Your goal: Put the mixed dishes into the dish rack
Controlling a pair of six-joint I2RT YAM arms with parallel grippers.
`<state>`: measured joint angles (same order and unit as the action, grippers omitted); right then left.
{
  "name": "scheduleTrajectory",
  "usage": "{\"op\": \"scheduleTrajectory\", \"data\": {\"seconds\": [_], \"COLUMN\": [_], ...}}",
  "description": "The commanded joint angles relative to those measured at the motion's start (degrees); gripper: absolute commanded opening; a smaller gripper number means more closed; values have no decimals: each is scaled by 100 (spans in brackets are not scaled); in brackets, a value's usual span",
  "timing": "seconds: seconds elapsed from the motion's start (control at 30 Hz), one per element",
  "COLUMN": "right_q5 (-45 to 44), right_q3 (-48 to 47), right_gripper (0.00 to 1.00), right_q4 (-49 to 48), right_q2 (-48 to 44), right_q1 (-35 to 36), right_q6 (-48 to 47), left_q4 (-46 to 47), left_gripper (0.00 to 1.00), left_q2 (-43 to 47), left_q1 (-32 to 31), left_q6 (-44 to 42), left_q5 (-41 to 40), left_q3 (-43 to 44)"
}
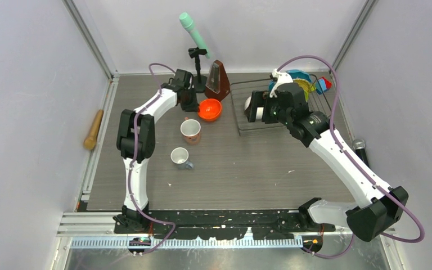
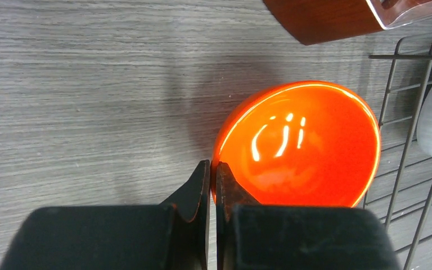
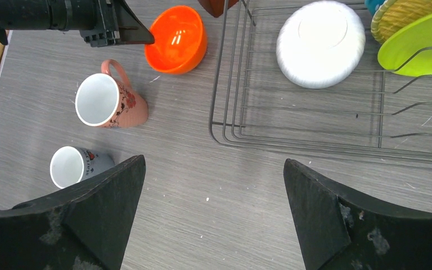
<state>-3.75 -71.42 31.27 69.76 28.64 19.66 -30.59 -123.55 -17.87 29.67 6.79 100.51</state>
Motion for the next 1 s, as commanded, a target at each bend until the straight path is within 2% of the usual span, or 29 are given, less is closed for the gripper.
{"op": "scheduleTrajectory", "data": {"seconds": [0.0, 0.23, 0.4, 0.53, 0.7, 0.8, 0.97], "right_q5": [-17, 370, 1213, 1985, 2581, 2592, 2142], "right_q3": [15, -88, -138, 67, 743, 862, 710], "right_gripper": [100, 100, 100, 100, 100, 100, 100], "right_q4": [-102, -214, -587, -1502, -3583, -4225, -4224], "right_q2": [31, 103, 176, 135, 86, 192, 439], "right_q1": [-21, -17, -31, -52, -52, -45, -35], "right_q6": [79, 188, 491, 1097, 2285, 2555, 2525], "left_q4": [-11, 480, 1178, 2415, 4294, 4617, 4601], "left_gripper": [0, 0, 0, 0, 0, 0, 0], "left_q2": [354, 1528, 2236, 2653, 2876, 2928, 2965], "left_q1": [192, 433, 584, 618, 603, 555, 437], "left_q6": [-49, 220, 1021, 2153, 3768, 4128, 4187], "left_q5": [164, 969, 2058, 3013, 3769, 3920, 3990], "left_q3": [115, -399, -893, -1559, -2293, -2432, -2372]}}
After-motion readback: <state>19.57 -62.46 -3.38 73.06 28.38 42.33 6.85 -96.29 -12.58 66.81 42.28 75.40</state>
